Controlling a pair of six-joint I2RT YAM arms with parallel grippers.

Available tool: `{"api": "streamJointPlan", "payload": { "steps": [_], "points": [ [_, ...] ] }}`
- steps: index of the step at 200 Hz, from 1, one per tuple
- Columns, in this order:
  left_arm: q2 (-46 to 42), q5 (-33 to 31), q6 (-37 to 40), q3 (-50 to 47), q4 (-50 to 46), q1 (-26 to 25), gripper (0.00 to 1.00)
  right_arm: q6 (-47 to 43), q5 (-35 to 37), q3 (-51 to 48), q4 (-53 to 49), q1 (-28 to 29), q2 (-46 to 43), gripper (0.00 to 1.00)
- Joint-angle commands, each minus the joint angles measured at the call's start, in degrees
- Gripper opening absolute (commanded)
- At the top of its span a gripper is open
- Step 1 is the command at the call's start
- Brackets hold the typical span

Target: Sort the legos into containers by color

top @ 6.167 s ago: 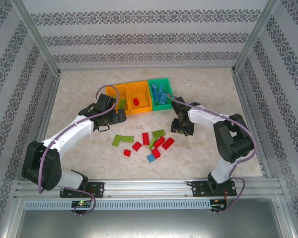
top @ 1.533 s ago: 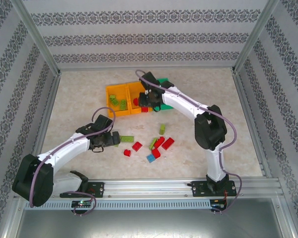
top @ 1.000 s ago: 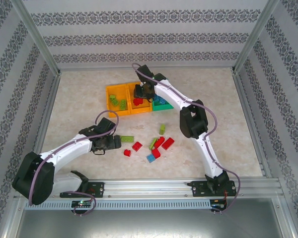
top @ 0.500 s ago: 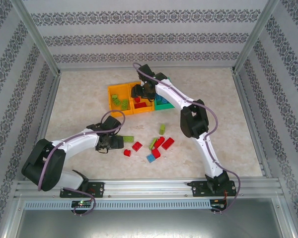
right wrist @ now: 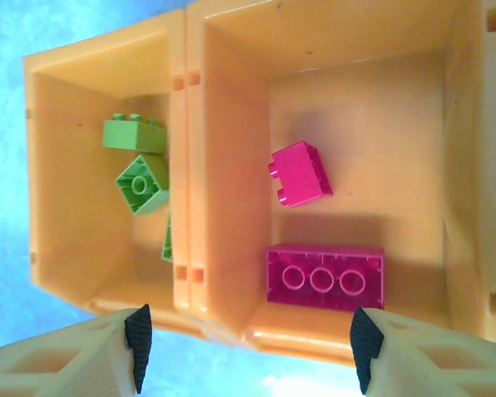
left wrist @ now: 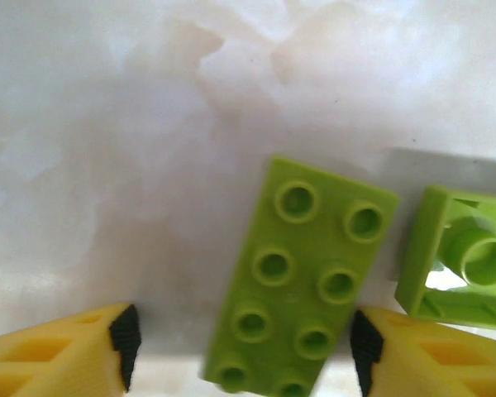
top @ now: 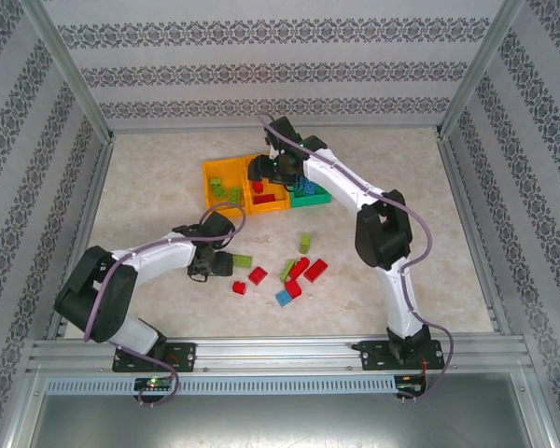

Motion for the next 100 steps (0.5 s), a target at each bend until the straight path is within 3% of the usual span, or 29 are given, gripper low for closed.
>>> {"api": "streamJointPlan", "payload": {
  "steps": [1,30,100],
  "points": [
    [3.49,1.25,1.45,0.02,3.12,-0.86,0.58,0.70,0.06,-2.81,2.26,0.32,-4.21,0.67],
    [4.80,2.33,0.96,0.35,4.61,-0.84,0.45,0.61,0.59,-7.15,3.14,-0.30,-7.05,0.67],
    [5.01,2.32,0.12,0.24,5.33,-0.80,0.34,-1.39,3.88,-16.66,3.19,-1.24,-12.92,0.67]
  ]
}}
